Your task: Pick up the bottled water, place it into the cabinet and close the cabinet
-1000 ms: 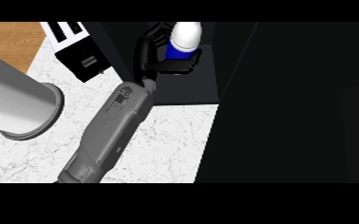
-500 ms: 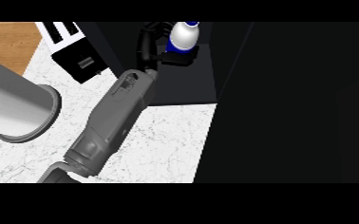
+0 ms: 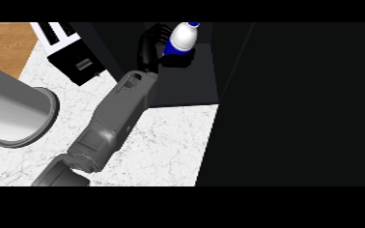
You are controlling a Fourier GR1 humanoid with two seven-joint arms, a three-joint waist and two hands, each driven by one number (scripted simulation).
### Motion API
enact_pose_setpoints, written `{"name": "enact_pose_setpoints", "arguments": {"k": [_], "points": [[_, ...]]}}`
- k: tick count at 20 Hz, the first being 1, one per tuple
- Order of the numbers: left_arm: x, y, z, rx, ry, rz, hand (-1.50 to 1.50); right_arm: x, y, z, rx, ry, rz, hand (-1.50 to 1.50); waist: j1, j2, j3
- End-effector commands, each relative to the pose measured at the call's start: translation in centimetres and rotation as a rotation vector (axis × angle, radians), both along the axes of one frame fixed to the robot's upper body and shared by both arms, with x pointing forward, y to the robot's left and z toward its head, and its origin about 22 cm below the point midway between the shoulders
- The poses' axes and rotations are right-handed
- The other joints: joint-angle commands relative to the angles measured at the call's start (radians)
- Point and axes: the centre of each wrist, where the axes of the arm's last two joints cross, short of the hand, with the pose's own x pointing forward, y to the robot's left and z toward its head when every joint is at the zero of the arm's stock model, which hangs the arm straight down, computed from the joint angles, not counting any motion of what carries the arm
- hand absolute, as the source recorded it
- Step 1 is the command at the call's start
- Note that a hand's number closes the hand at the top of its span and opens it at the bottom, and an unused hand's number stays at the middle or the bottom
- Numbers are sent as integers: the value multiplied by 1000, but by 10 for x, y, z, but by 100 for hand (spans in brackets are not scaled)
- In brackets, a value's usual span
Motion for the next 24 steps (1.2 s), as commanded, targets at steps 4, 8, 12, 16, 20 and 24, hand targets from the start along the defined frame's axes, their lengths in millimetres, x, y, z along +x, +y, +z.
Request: {"name": "enact_pose_setpoints", "arguments": {"k": [4,8,12,16,20,24], "points": [[-2,7,-17,36,24,41,150,-10,-10,9,1,-36,1,-150,-12,6,1],[5,7,-4,87,37,77,150,-15,-6,12,21,-38,27,-150,-25,9,0],[-8,14,-33,177,50,88,-150,-12,-7,9,12,-22,21,-150,-24,10,0],[-6,29,-35,264,69,116,-150,-18,-10,11,0,-26,30,-150,-30,10,0],[-2,22,-25,279,54,142,-150,-9,-8,13,12,-55,21,-150,-24,15,-2],[-5,18,-30,249,62,146,-150,-11,-7,7,-12,-43,36,-150,-20,11,-1]]}}
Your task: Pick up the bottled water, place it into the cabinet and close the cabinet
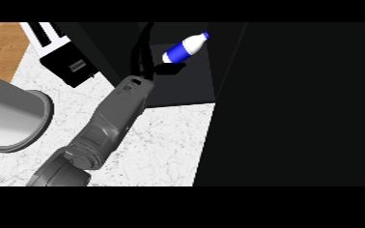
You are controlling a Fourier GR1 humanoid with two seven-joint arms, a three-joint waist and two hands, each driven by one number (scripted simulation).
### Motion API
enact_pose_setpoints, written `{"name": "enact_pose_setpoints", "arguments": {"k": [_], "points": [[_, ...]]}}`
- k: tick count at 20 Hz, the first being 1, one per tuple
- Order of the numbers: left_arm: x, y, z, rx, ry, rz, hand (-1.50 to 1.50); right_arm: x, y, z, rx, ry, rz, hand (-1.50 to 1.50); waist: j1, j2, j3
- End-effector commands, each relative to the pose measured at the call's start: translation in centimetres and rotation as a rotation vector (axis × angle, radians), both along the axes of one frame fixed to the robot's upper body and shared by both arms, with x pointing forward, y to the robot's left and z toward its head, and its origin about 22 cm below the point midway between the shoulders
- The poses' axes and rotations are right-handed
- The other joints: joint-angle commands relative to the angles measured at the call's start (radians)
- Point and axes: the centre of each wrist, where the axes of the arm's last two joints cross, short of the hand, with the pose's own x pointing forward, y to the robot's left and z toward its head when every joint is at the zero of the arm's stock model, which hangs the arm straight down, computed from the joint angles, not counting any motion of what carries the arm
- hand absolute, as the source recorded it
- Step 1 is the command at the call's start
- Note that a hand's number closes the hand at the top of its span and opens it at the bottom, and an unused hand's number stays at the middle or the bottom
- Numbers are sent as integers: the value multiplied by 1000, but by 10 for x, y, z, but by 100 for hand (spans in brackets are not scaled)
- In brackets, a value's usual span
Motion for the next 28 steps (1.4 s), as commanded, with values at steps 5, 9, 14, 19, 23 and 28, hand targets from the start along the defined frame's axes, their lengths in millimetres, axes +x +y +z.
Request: {"name": "enact_pose_setpoints", "arguments": {"k": [5,9,14,19,23,28], "points": [[0,12,-3,-59,-23,-34,-150,-9,-5,9,9,-31,35,-150,-10,7,0],[2,-4,8,-169,-119,-165,-150,-8,-1,6,11,-23,4,-150,15,-6,-1],[4,-6,16,-340,-210,-308,150,-10,-3,12,37,-3,14,-150,11,-8,-1],[4,-8,20,-430,-228,-438,150,-7,-7,19,18,0,2,-150,48,-19,0],[-1,-5,12,-546,-193,-493,150,-25,-13,23,33,7,-17,-150,38,-29,1],[-16,-1,-6,-648,-134,-626,150,-19,-10,11,2,-16,-58,-150,58,-39,1]]}}
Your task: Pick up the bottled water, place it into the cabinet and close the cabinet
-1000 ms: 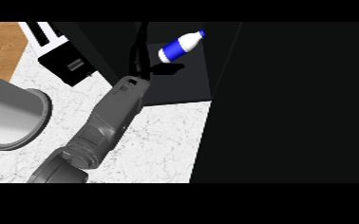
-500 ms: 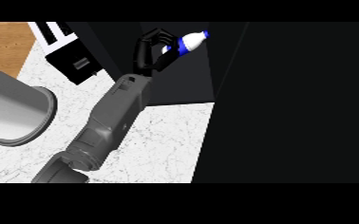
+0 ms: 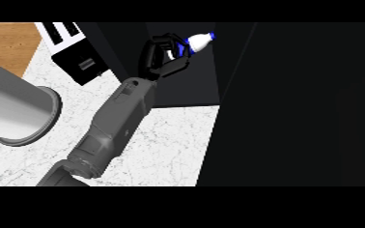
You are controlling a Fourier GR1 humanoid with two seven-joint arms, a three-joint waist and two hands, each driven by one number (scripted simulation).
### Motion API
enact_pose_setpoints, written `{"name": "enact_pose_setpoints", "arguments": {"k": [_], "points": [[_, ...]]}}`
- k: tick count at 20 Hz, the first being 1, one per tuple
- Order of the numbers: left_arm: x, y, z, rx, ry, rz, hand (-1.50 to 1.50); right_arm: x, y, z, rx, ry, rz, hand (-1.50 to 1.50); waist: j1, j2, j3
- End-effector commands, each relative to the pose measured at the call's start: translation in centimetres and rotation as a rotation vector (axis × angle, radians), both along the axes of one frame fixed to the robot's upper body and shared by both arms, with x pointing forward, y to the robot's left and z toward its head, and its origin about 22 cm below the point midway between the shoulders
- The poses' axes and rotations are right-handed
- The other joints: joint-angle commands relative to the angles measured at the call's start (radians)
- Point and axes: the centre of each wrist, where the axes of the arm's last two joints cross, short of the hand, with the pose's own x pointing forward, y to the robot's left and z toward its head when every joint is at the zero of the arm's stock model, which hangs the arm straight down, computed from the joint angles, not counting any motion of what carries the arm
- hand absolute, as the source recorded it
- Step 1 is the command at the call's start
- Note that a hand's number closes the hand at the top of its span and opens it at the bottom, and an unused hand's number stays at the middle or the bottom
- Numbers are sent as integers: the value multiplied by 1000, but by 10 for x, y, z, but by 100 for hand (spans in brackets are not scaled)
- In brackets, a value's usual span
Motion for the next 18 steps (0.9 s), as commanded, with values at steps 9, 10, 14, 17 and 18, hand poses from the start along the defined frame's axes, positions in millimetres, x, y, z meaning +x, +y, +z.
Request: {"name": "enact_pose_setpoints", "arguments": {"k": [9,10,14,17,18], "points": [[-44,26,-27,-210,38,-92,150,-16,-12,14,-51,-51,-43,-150,69,-23,1],[-60,17,-40,-208,62,-120,150,-6,-17,15,-61,-37,-60,-150,88,-24,2],[-62,39,-10,-249,55,-136,150,-14,-13,15,-78,-28,-23,-150,86,-28,1],[-105,40,-38,-264,80,-145,150,-10,-18,14,-113,-9,-2,150,106,-31,2],[-113,48,-35,-253,81,-162,150,-11,-16,12,-107,9,12,150,111,-32,2]]}}
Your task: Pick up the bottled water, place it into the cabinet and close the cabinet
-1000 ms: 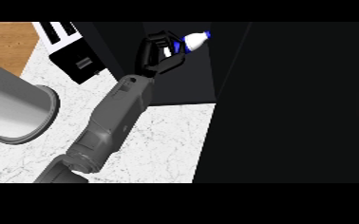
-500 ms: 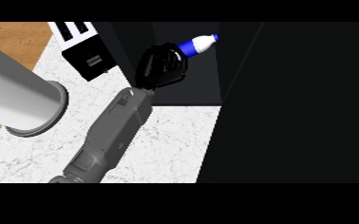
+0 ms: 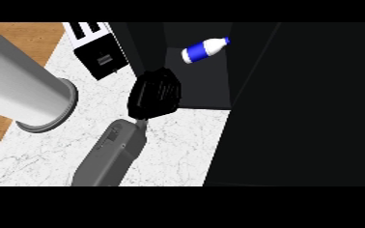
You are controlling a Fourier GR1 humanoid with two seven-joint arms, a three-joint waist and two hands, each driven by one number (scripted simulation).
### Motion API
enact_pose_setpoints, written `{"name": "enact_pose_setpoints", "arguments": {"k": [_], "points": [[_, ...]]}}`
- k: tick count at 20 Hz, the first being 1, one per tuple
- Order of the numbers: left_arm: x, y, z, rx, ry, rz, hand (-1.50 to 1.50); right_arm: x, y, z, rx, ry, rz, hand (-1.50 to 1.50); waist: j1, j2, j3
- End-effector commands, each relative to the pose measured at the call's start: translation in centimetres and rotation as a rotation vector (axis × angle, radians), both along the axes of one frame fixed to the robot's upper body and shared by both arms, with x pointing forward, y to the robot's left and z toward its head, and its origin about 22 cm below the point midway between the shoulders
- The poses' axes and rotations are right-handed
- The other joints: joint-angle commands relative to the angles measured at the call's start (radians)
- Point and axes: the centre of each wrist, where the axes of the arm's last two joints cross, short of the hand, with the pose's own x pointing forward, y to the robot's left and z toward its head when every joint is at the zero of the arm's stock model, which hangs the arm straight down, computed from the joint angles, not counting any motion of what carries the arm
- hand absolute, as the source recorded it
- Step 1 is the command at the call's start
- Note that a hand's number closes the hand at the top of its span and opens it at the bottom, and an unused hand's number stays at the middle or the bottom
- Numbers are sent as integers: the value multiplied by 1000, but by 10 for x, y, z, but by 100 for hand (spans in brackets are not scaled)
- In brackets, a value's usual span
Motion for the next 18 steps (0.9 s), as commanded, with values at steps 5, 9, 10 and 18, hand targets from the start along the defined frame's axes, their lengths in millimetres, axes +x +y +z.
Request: {"name": "enact_pose_setpoints", "arguments": {"k": [5,9,10,18], "points": [[-78,66,-11,-29,34,62,150,-20,10,15,-29,33,258,150,14,4,-1],[-109,93,2,-32,9,106,150,-25,19,24,-20,30,353,150,8,4,-3],[-117,95,10,-37,-1,105,150,-22,17,27,-47,27,370,150,10,8,-3],[-178,129,24,-45,-9,160,150,-14,33,41,-12,6,349,150,-10,12,-5]]}}
